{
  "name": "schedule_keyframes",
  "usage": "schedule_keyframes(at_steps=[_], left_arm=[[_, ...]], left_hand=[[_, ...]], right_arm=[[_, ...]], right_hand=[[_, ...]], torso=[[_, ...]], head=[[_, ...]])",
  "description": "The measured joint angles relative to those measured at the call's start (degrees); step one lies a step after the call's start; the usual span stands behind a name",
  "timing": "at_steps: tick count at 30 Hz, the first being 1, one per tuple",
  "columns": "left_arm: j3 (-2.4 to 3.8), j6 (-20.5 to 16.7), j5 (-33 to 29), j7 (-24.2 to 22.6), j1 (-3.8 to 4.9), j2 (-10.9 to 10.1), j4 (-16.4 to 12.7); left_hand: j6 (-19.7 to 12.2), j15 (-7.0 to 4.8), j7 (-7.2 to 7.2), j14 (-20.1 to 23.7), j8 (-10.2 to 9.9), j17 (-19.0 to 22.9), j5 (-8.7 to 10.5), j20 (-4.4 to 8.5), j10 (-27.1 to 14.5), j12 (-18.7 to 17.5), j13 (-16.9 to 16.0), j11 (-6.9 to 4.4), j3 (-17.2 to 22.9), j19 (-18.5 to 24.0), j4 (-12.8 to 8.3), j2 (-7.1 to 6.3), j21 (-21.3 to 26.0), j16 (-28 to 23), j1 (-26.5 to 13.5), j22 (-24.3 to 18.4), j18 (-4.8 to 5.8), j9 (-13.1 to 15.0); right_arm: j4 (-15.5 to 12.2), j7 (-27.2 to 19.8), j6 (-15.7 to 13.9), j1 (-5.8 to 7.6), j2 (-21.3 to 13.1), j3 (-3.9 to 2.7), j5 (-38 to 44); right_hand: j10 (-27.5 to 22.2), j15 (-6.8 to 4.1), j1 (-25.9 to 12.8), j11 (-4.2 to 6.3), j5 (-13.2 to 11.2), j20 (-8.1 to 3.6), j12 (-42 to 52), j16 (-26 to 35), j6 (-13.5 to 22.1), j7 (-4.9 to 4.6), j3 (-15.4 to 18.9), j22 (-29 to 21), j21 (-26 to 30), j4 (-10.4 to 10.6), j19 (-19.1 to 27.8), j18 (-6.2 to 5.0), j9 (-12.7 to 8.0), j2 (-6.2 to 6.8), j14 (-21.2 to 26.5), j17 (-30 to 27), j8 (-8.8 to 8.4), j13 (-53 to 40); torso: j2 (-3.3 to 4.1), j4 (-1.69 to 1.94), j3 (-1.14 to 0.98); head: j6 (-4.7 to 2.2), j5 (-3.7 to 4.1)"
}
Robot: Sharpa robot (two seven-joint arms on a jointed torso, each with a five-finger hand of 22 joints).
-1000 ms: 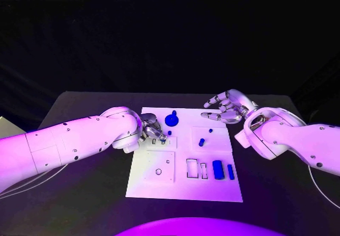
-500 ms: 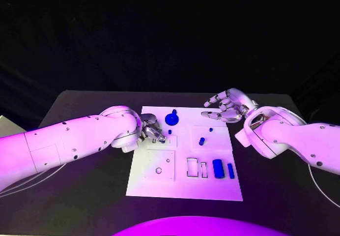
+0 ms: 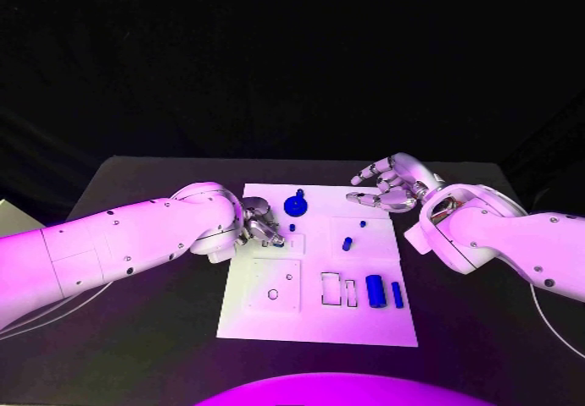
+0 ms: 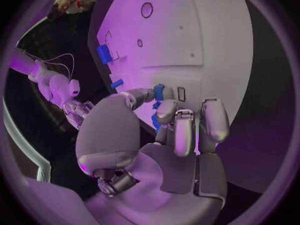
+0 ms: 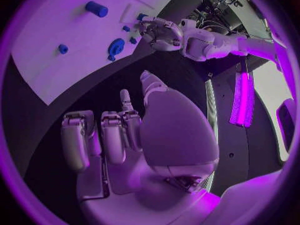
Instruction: Assemble the parts on the task board
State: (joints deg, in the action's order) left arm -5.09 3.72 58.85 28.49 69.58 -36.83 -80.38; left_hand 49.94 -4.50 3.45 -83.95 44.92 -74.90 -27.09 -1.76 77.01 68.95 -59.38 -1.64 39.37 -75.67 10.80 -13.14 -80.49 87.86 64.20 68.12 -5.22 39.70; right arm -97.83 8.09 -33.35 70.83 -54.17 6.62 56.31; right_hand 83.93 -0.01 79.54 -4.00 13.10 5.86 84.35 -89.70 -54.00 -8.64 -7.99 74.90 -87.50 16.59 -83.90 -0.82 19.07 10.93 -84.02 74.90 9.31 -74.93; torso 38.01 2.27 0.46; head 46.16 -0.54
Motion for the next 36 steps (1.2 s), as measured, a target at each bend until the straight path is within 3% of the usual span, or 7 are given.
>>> schedule_keyframes(at_steps=[21, 36], left_arm=[[0.22, 2.94, 0.0, 0.12, 0.33, 1.08, 1.56], [0.25, 3.81, -0.12, 0.18, 0.43, 2.02, 2.74]], left_hand=[[0.8, 0.0, -0.41, 0.0, -0.01, -0.04, -0.34, 0.0, 0.52, 0.44, -0.67, -0.09, 0.0, 0.01, 0.0, -0.22, 0.0, 0.0, -0.67, 0.1, 0.0, -0.01], [1.83, -0.42, -0.6, 0.0, 0.01, -0.03, -0.16, 0.42, 2.26, 1.94, -2.93, -0.81, -0.24, -0.82, -0.24, 1.65, -0.71, 0.22, -2.68, 1.78, 0.0, 0.09]], right_arm=[[0.14, 0.02, 0.01, -0.02, 0.09, 0.01, 0.0], [0.13, 0.05, 0.02, -0.03, 0.07, 0.01, 0.0]], right_hand=[[0.0, 0.0, 0.0, 0.0, 0.35, 0.0, 0.0, 0.0, 0.0, 0.0, 0.0, 0.04, 0.0, 0.0, 0.0, 0.0, -0.01, 0.0, 0.0, 0.04, 0.22, 0.01], [0.0, 0.0, 0.0, 0.0, 0.34, 0.0, 0.0, 0.0, 0.0, 0.0, 0.0, 0.03, 0.0, 0.0, 0.0, 0.0, -0.01, 0.0, 0.0, 0.03, 0.22, 0.02]], torso=[[0.04, 0.0, -0.04], [0.01, -0.04, -0.07]], head=[[0.52, 0.21], [0.54, 0.28]])
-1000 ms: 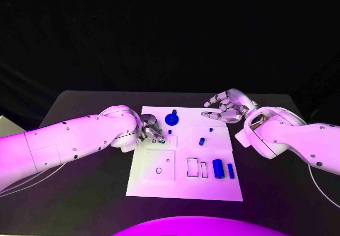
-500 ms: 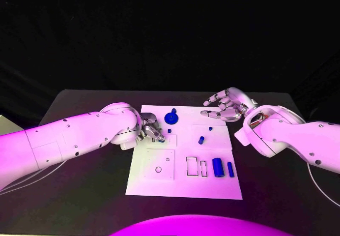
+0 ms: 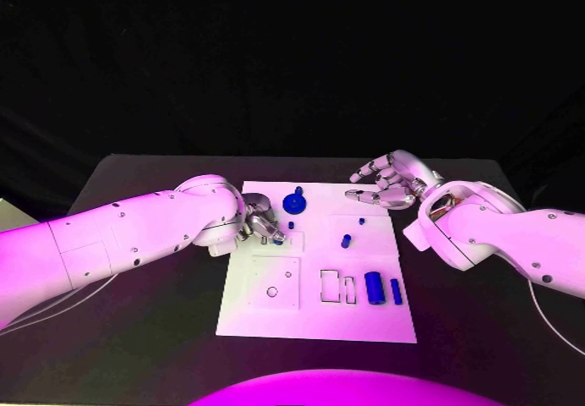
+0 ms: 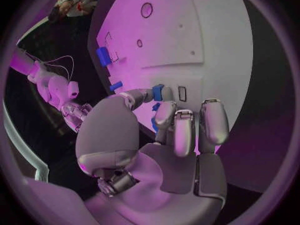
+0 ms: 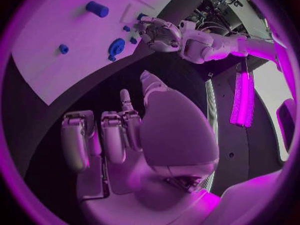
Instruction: Assemble the parts on the task board
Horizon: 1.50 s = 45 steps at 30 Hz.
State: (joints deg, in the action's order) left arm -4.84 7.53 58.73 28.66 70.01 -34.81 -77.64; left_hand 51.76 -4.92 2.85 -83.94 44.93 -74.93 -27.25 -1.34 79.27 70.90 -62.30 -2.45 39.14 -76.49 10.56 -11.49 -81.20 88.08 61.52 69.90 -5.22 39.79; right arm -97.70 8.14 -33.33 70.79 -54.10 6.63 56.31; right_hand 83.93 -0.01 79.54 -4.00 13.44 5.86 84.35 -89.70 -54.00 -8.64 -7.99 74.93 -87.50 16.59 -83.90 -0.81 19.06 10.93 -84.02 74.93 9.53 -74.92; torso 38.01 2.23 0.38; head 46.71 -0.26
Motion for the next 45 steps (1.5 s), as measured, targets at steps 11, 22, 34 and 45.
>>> schedule_keyframes(at_steps=[11, 22, 34, 45], left_arm=[[-0.02, -0.08, -0.02, 0.07, 0.0, 0.25, 0.09], [-0.07, 0.03, 0.03, 0.2, 0.0, 0.47, 0.38], [-0.07, 0.5, 0.05, 0.26, 0.0, 0.55, 0.61], [-0.05, 0.79, 0.01, 0.17, 0.01, 0.54, 0.71]], left_hand=[[0.3, 0.0, -0.1, 0.0, 0.0, 0.01, 0.35, 0.0, 0.01, 0.0, -0.06, -0.01, 0.0, 0.0, 0.0, 0.56, 0.0, 0.0, -0.53, 0.0, 0.0, -0.03], [1.6, -0.4, -0.99, 0.01, -0.91, 0.01, 1.95, 0.21, 0.52, 0.0, -0.54, -0.12, -1.84, -0.2, -1.83, 1.71, 0.01, 0.0, -2.4, 0.11, 0.0, 0.07], [2.53, -0.4, -1.71, 0.01, -1.35, 0.01, 2.46, 0.41, 0.61, 0.0, -0.77, -0.21, -1.49, -0.4, -4.22, 1.14, 0.03, 0.0, -3.42, 0.11, 0.0, 0.08], [2.64, -0.4, -1.63, 0.01, -1.68, 0.02, 2.63, 0.41, 0.61, 0.0, -0.92, -0.21, -2.58, -0.39, -4.38, 1.07, 0.04, 0.0, -3.5, 0.16, -0.01, 0.08]], right_arm=[[0.0, 0.01, 0.01, 0.0, 0.01, 0.0, 0.0], [0.0, 0.05, 0.09, 0.0, -0.03, 0.0, 0.0], [0.0, 0.05, 0.15, 0.0, -0.08, 0.01, 0.0], [0.03, 0.06, 0.18, -0.01, -0.11, 0.02, -0.01]], right_hand=[[0.0, 0.0, 0.0, 0.0, 0.0, 0.0, 0.0, 0.0, 0.0, 0.0, 0.0, -0.01, 0.0, 0.0, 0.0, 0.0, 0.0, 0.0, 0.0, -0.01, 0.0, 0.0], [0.0, 0.0, 0.0, 0.0, 0.0, 0.0, 0.0, 0.0, 0.0, 0.0, 0.0, -0.02, 0.2, 0.0, 0.0, 0.0, 0.0, 0.0, 0.0, -0.01, 0.0, 0.01], [0.0, 0.0, 0.0, 0.0, 0.0, 0.0, 0.0, 0.0, 0.0, 0.0, 0.0, -0.02, 0.2, 0.0, 0.0, 0.0, 0.0, 0.0, 0.0, -0.02, 0.0, 0.01], [0.0, 0.0, 0.0, 0.0, 0.0, 0.0, 0.0, 0.23, 0.0, 0.0, 0.0, -0.03, 0.42, 0.0, 0.0, 0.0, -0.01, 0.0, 0.0, -0.02, 0.0, 0.01]], torso=[[0.03, 0.05, 0.02], [0.02, 0.04, 0.05], [-0.01, 0.04, 0.09], [-0.03, 0.07, 0.1]], head=[[-0.05, 0.16], [-0.01, 0.24], [0.12, 0.33], [0.15, 0.4]])
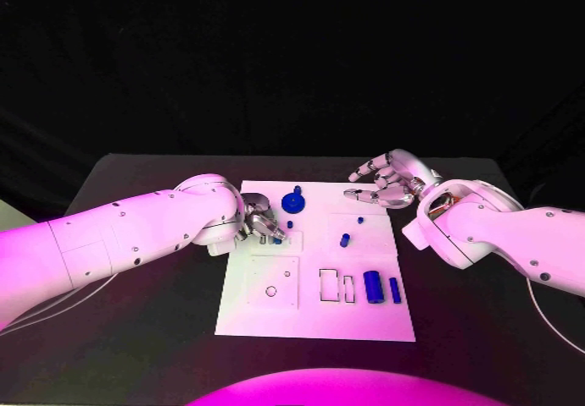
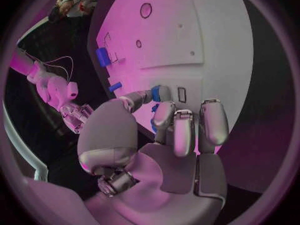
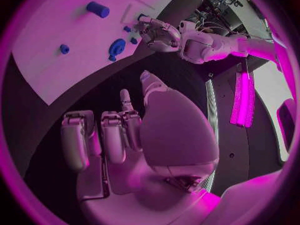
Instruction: Assemble the parts on the task board
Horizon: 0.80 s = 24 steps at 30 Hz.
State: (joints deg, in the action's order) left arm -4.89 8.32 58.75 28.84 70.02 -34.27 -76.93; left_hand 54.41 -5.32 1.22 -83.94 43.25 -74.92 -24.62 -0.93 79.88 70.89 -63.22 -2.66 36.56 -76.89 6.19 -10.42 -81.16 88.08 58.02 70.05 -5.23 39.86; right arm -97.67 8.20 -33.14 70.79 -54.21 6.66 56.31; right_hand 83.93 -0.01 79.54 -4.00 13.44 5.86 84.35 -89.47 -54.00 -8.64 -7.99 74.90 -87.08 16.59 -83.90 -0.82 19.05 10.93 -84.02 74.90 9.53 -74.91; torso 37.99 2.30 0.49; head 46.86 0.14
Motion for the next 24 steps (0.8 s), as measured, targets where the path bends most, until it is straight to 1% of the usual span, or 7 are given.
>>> schedule_keyframes(at_steps=[5, 11, 12, 13, 19, 21, 24], left_arm=[[-0.02, 0.02, 0.0, -0.01, -0.01, -0.03, 0.13], [-0.05, 0.02, 0.01, -0.01, -0.05, -0.19, 0.17], [-0.05, 0.02, 0.01, -0.01, -0.06, -0.21, 0.18], [-0.06, 0.02, 0.02, -0.01, -0.07, -0.24, 0.18], [-0.06, -0.01, 0.02, -0.01, -0.1, -0.38, 0.14], [-0.04, -0.02, 0.02, -0.01, -0.11, -0.41, 0.11], [0.09, -0.03, 0.02, 0.0, -0.17, -0.55, -0.07]], left_hand=[[0.34, 0.0, -0.34, 0.0, -0.13, 0.0, -0.01, 0.0, 0.0, 0.0, -0.2, 0.0, -2.03, 0.0, 1.41, -0.14, 0.0, 0.0, -0.35, 0.07, 0.0, -0.01], [0.7, 0.0, -0.73, 0.0, -0.56, 0.0, -0.03, 0.0, 0.0, 0.0, -0.59, 0.0, -5.2, 0.0, 3.74, -0.38, 0.0, 0.0, -0.98, 0.17, 0.0, -0.02], [0.74, 0.0, -0.7, 0.0, -0.56, 0.0, -0.03, 0.0, 0.0, 0.0, -0.61, 0.0, -5.68, 0.0, 3.93, -0.5, 0.0, 0.0, -1.09, 0.16, 0.01, -0.02], [0.9, 0.0, -0.56, 0.0, -0.57, 0.0, -0.03, 0.0, 0.0, 0.0, -0.61, 0.0, -5.99, 0.0, 4.11, -0.52, 0.0, 0.0, -1.11, 0.16, 0.0, -0.02], [0.92, 0.01, -0.53, 0.0, -0.8, 0.0, 0.31, 0.0, 0.0, 0.0, -0.69, 0.0, -7.72, 0.0, 5.52, -0.52, 0.0, 0.0, -1.11, 0.16, 0.0, -0.03], [0.93, 0.01, -0.53, 0.0, -0.8, 0.01, 0.93, 0.0, -0.01, 0.0, -0.69, 0.01, -8.29, 0.0, 6.08, -0.52, 0.0, 0.0, -1.11, 0.16, 0.01, -0.03], [0.92, 0.01, -0.53, 0.0, -1.09, 0.01, 2.58, 0.0, 0.0, 0.0, -0.69, 0.01, -9.48, 0.0, 6.95, -0.52, 0.0, 0.0, -1.11, 0.16, 0.01, -0.03]], right_arm=[[0.01, 0.0, 0.0, -0.01, 0.0, 0.0, 0.0], [0.04, 0.0, -0.01, -0.04, -0.01, 0.0, 0.0], [0.04, 0.0, -0.01, -0.04, -0.01, 0.01, 0.0], [0.04, 0.0, -0.01, -0.05, -0.02, 0.01, 0.0], [0.05, 0.0, -0.02, -0.09, -0.05, 0.01, 0.0], [0.06, 0.0, -0.03, -0.09, -0.05, 0.01, 0.0], [0.07, 0.0, -0.03, -0.12, -0.06, 0.01, 0.0]], right_hand=[[0.0, 0.0, 0.0, 0.0, 0.0, 0.0, 0.0, 0.0, 0.0, 0.0, 0.0, 0.0, 0.0, 0.0, 0.0, 0.0, 0.0, 0.0, 0.0, 0.0, 0.0, 0.0], [0.0, 0.0, -0.49, 0.0, 0.0, 0.0, 0.0, 0.0, 0.0, 0.0, 0.0, 0.05, 0.23, 0.0, 0.0, -0.01, 0.0, 0.0, 0.0, 0.0, 0.0, 0.0], [0.0, 0.0, -0.63, 0.0, 0.0, 0.0, 0.0, 0.0, 0.0, 0.0, 0.0, 0.05, 0.23, 0.0, 0.0, 0.0, 0.0, -0.13, 0.0, 0.0, 0.0, 0.0], [0.0, 0.0, -0.78, 0.0, 0.0, 0.0, 0.0, 0.0, 0.0, 0.0, 0.0, 0.05, 0.23, 0.0, 0.0, 0.0, 0.0, 0.02, 0.0, 0.0, 0.0, 0.0], [0.0, 0.0, -0.76, 0.0, -0.24, 0.0, 0.0, 0.0, 0.0, 0.0, 0.0, 0.04, 0.23, 0.0, 0.0, -0.01, 0.0, 0.01, 0.0, 0.05, 0.22, 0.0], [0.0, 0.0, -0.76, 0.0, -0.24, 0.0, 0.0, 0.0, 0.0, 0.0, 0.0, 0.04, 0.23, 0.0, 0.0, 0.0, 0.0, 0.01, 0.0, 0.04, 0.22, 0.0], [0.0, 0.0, -0.76, 0.0, -0.25, 0.0, 0.0, 0.0, 0.0, 0.0, 0.0, 0.04, 0.23, 0.0, 0.0, 0.0, 0.0, 0.01, 0.0, 0.04, 0.22, 0.0]], torso=[[-0.01, 0.0, 0.01], [-0.01, -0.02, 0.0], [-0.01, -0.03, 0.0], [-0.01, -0.03, 0.0], [-0.01, -0.08, -0.02], [-0.01, -0.08, -0.03], [-0.01, -0.08, -0.03]], head=[[-0.09, -0.01], [-0.14, -0.05], [-0.14, -0.05], [-0.16, -0.05], [-0.29, -0.05], [-0.33, -0.05], [-0.38, 0.02]])
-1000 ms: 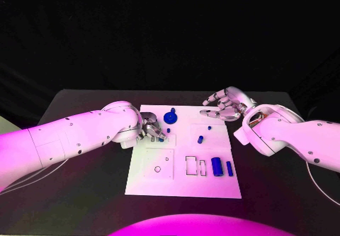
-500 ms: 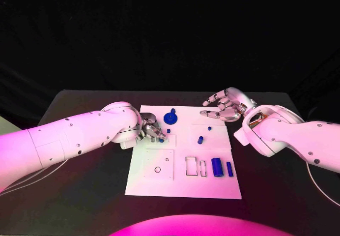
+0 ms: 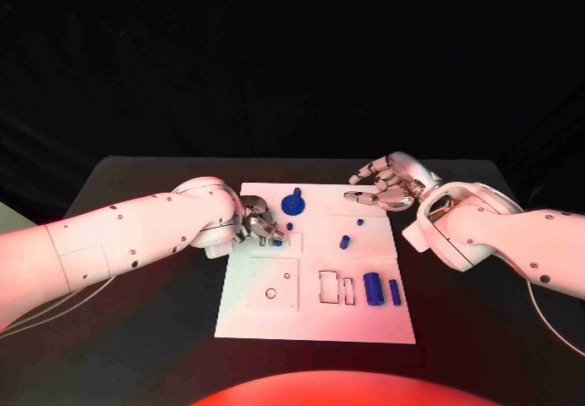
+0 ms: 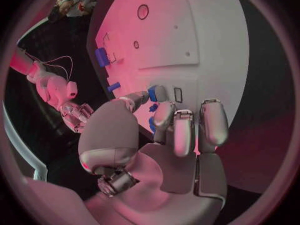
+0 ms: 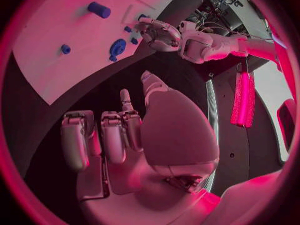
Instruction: Assemble the parts on the task board
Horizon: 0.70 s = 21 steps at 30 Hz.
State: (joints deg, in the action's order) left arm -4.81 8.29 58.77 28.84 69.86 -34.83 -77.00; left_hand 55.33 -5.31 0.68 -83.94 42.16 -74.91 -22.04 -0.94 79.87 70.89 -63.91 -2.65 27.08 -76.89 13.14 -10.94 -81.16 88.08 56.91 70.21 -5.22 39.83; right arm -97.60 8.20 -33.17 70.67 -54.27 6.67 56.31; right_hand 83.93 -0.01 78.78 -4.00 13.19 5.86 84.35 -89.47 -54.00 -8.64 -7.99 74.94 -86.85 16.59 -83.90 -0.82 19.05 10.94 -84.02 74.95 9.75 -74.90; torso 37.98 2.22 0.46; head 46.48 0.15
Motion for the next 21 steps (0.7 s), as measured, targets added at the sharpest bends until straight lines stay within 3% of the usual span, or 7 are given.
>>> schedule_keyframes(at_steps=[4, 11, 17, 21], left_arm=[[0.21, 0.0, 0.0, 0.06, -0.11, -0.46, -0.51], [1.2, -0.03, 0.03, 0.14, -0.14, -1.47, -1.72], [2.64, -0.1, 0.01, 0.19, -0.06, -2.39, -3.19], [3.67, -0.15, -0.03, 0.21, 0.66, -3.33, -3.84]], left_hand=[[0.0, 0.0, 0.0, 0.0, -0.13, 0.0, 1.1, 0.0, 0.0, 0.0, 0.02, 0.0, -0.68, 0.0, 0.68, -0.26, 0.0, 0.0, 0.26, -0.01, -0.01, 0.0], [-0.01, 0.0, 0.0, 0.0, -0.13, 0.0, 1.73, 0.0, 0.0, -0.06, 0.51, 0.0, -1.48, 0.0, 1.48, -0.53, 0.0, 0.0, 0.53, -0.09, 0.0, 0.0], [-0.25, 0.0, 0.25, 0.0, -0.37, 0.0, 1.94, 0.0, -0.57, -0.93, 1.39, -0.09, -2.35, 0.0, 2.35, -0.76, 0.34, 0.0, 0.76, -0.74, 0.0, 0.09], [-0.97, 0.0, 0.96, 0.0, -0.7, 0.0, 1.94, -0.1, -1.81, -2.57, 3.31, 0.31, -3.06, 1.01, 3.06, -0.66, 1.14, -0.44, 1.61, -2.12, -0.01, 0.24]], right_arm=[[0.04, 0.0, -0.01, -0.05, -0.02, 0.0, 0.0], [0.18, -0.01, -0.03, -0.15, -0.05, 0.01, -0.01], [0.33, -0.02, -0.04, -0.28, -0.04, 0.01, -0.04], [0.46, -0.03, -0.04, -0.32, -0.04, 0.01, -0.06]], right_hand=[[0.0, 0.0, 0.0, 0.0, 0.0, 0.0, 0.0, 0.0, 0.0, 0.0, 0.0, 0.0, 0.0, 0.0, 0.0, 0.0, 0.0, 0.0, 0.0, 0.0, 0.0, 0.0], [0.0, 0.0, 0.0, 0.0, 0.0, 0.0, 0.0, 0.0, 0.0, 0.0, 0.0, -0.01, 0.0, 0.0, 0.0, 0.0, 0.0, 0.0, 0.0, -0.01, 0.0, 0.0], [0.0, 0.0, -0.46, 0.0, -0.22, 0.0, 0.0, 0.0, 0.0, 0.0, 0.0, -0.01, 0.0, 0.0, 0.0, 0.0, 0.0, 0.0, 0.0, -0.01, 0.0, 0.0], [0.0, 0.0, -0.46, 0.0, -0.22, 0.0, 0.0, 0.0, 0.0, 0.0, 0.0, -0.02, 0.0, 0.0, 0.0, 0.0, 0.0, 0.0, 0.0, -0.02, 0.0, 0.0]], torso=[[-0.02, 0.0, -0.01], [-0.09, 0.04, 0.0], [-0.07, 0.06, 0.03], [-0.06, 0.06, 0.04]], head=[[-0.1, 0.07], [-0.36, 0.1], [-0.64, 0.04], [-0.75, 0.04]])
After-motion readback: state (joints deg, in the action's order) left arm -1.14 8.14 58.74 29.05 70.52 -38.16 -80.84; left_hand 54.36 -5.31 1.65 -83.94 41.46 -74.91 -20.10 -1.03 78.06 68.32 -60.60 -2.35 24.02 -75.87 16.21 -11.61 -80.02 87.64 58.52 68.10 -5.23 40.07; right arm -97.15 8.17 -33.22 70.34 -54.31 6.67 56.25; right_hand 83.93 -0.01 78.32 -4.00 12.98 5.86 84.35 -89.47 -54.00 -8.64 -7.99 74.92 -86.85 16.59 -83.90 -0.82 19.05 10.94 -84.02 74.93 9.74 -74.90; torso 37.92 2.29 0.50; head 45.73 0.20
